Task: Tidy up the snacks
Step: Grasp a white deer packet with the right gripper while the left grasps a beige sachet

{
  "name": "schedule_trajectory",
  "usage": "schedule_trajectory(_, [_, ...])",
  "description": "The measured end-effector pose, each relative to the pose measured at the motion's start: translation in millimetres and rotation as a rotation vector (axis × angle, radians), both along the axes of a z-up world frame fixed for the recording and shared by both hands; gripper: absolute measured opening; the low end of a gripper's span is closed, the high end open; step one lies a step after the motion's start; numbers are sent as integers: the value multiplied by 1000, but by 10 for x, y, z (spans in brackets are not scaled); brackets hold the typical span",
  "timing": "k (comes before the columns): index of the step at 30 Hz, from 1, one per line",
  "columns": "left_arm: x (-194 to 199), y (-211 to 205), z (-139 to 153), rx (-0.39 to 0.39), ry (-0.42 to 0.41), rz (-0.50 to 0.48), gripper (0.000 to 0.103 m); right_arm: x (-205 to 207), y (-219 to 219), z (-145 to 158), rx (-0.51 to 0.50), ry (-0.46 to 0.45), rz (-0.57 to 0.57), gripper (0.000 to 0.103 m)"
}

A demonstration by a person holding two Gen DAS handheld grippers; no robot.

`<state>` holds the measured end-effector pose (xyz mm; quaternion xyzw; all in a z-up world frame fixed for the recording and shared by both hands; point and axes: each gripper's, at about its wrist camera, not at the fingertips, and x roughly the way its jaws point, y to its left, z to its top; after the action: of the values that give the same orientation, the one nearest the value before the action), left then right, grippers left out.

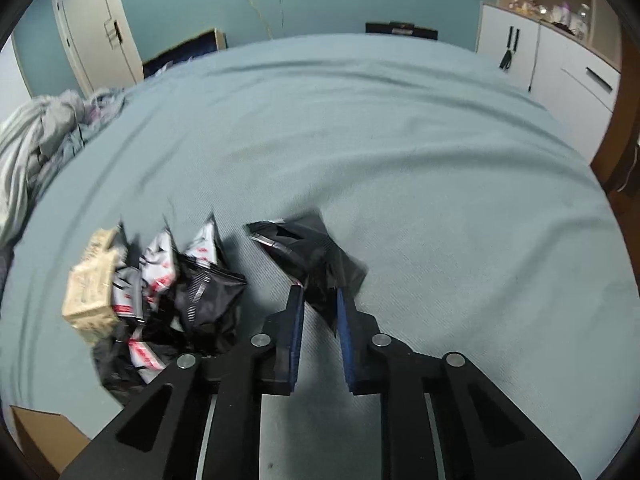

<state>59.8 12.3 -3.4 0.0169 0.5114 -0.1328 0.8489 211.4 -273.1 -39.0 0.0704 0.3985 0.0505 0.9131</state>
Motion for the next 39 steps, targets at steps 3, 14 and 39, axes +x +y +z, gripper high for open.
schedule_trajectory(3, [20, 8, 59, 5, -20, 10, 85, -324, -46, 186, 64, -25, -18, 3])
schedule_trajectory(14, [668, -5, 241, -30, -8, 40, 85, -1193, -313, 476, 267, -4, -75, 0])
schedule_trajectory(39, [2499, -296, -1023, -122, 362, 221, 103, -430, -64, -42, 108, 224, -73, 91])
